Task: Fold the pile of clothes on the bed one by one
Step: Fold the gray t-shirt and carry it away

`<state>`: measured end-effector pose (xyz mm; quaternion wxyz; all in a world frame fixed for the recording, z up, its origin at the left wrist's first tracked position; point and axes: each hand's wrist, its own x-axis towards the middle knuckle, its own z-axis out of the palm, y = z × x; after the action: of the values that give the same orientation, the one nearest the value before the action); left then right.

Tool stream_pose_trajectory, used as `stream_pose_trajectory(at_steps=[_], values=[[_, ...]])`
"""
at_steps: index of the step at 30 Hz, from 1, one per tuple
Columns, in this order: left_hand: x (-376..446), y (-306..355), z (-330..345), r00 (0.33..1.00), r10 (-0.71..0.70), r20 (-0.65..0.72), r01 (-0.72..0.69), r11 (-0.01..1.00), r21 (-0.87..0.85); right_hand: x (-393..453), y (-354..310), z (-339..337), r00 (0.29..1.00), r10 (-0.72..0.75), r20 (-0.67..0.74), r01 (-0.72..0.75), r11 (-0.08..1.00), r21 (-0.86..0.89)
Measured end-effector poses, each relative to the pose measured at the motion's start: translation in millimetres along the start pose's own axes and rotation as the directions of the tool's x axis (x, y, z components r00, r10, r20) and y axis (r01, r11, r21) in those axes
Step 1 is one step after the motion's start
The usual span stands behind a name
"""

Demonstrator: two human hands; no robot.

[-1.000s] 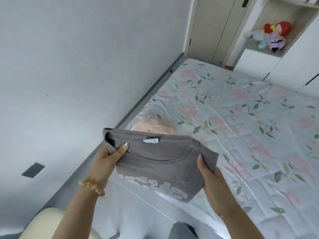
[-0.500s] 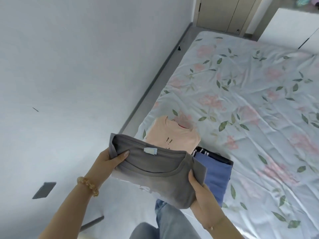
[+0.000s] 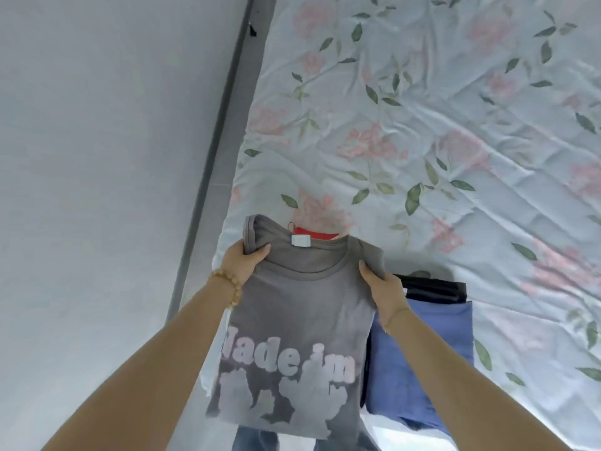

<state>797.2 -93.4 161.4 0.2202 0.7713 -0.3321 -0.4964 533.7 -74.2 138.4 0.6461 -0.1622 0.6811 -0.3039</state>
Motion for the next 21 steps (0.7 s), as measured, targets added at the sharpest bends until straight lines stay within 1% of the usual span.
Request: stream_pose_trajectory(at_steps=[4,7,8,10,11,12,13,14,15,17,19,21], values=[[38,-25,7,1.0,-0.025,-0.002,0.025,0.999,-0.029,37,20,10,0.986,-0.13,-0.102,0.113,0.982,-0.153],[40,-33,11,0.999,0.008,-0.031,-0.009,1.0,-0.025,32,29,14,0.95,-0.241,-0.2,0.184,0.947,-0.265],[37,-35,10,1.0,0.012,-0.019,-0.014,0.998,-0.058,25,30,15,0.936,-0.274,-0.221,0.211,0.939,-0.273],[25,-42,3,0.999,0.013,0.029,-0.007,0.978,-0.209,4,39,15,0.929,-0.286,-0.237,0.235,0.947,-0.221],[17,-48,-3,0.999,0.026,0.042,-0.016,0.973,-0.232,-8,50,13,0.929,-0.276,-0.245,0.229,0.952,-0.204],[10,-60,-10,0.998,0.024,0.062,-0.012,0.982,-0.187,-20,63,9,0.936,-0.251,-0.249,0.209,0.961,-0.182],[1,-72,-15,0.995,-0.008,0.097,0.02,0.992,-0.121,-33,79,4,0.952,-0.193,-0.237,0.157,0.974,-0.163],[-9,-87,-20,0.988,-0.07,0.141,0.079,0.995,-0.061,-45,95,1,0.973,-0.12,-0.198,0.093,0.986,-0.14],[-19,-101,-23,0.971,-0.143,0.193,0.154,0.987,-0.041,-57,109,-2,0.989,-0.034,-0.141,0.018,0.994,-0.112],[-33,-122,-25,0.92,-0.258,0.296,0.291,0.954,-0.073,-70,126,-2,0.99,0.123,-0.068,-0.125,0.992,-0.03],[-34,-135,-23,0.889,-0.296,0.35,0.35,0.931,-0.1,-68,131,1,0.98,0.183,-0.073,-0.185,0.983,-0.015],[-27,-137,-17,0.876,-0.299,0.378,0.367,0.922,-0.124,-61,133,5,0.971,0.221,-0.087,-0.223,0.974,-0.022]])
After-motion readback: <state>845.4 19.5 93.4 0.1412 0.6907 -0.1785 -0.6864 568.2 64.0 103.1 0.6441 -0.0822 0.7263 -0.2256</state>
